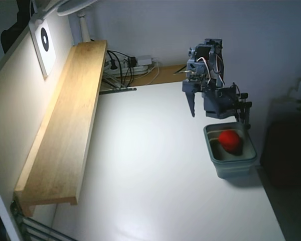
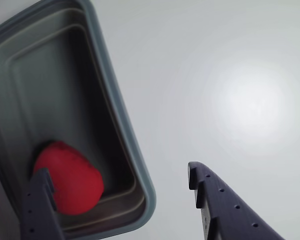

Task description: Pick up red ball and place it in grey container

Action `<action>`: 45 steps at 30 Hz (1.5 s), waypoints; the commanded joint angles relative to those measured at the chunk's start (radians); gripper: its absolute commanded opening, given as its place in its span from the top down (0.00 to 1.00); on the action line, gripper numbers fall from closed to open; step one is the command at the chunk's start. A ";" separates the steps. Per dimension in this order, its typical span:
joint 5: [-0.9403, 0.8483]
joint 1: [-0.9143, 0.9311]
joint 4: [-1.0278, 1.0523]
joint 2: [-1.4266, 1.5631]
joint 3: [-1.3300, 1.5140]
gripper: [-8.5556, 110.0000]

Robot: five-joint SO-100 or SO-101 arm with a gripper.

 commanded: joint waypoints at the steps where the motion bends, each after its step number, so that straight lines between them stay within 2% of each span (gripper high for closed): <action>1: 0.002 0.044 0.026 0.066 0.005 0.65; 45: 0.002 1.006 0.231 0.339 0.031 0.89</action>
